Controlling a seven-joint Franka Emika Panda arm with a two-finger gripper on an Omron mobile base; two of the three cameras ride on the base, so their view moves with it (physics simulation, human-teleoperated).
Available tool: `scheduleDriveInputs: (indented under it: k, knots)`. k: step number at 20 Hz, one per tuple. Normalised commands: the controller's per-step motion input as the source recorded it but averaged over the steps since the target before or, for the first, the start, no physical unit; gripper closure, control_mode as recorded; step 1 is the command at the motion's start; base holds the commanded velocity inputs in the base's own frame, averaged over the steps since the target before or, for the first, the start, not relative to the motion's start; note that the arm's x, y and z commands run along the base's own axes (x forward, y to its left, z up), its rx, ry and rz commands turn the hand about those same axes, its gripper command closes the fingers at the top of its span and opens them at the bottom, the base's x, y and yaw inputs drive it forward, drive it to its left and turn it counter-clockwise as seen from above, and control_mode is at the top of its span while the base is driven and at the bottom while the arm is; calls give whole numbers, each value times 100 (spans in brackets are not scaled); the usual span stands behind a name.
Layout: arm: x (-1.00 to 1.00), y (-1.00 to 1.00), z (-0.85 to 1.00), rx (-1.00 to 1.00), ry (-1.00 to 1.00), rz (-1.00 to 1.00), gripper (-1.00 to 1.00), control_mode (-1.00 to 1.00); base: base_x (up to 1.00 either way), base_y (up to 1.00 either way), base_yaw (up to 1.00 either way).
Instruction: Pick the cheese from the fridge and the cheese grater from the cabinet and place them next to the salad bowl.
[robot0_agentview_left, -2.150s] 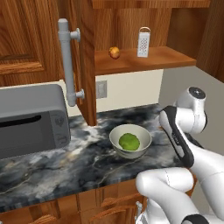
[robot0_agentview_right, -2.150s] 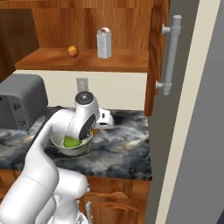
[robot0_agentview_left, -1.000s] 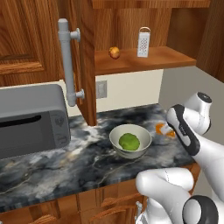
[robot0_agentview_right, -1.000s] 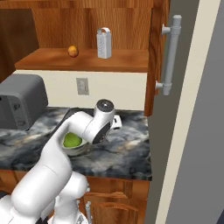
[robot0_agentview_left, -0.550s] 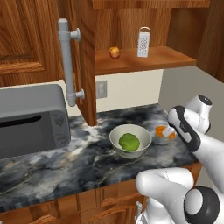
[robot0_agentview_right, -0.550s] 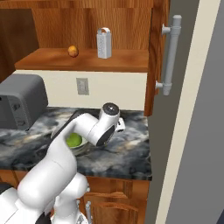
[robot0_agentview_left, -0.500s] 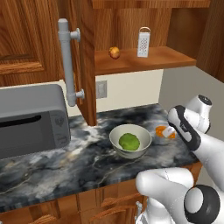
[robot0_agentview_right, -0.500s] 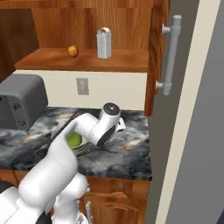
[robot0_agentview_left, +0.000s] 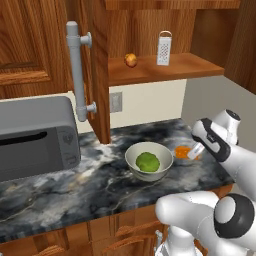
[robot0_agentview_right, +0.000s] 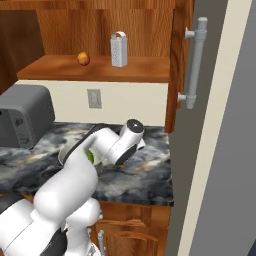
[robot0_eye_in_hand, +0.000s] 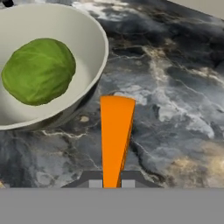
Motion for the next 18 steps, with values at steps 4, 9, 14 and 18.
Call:
scheduleDriveInputs:
  k: [4, 9, 14, 18]
  knots:
    - [20, 0, -13, 0, 0, 7, 100, -100, 0, 0, 0]
    - [17, 0, -15, 0, 0, 2, 100, -100, 0, 0, 0]
    - [25, 0, -15, 0, 0, 1, 100, -100, 0, 0, 0]
    - [28, 1, -16, 0, 0, 1, 100, -100, 0, 0, 0]
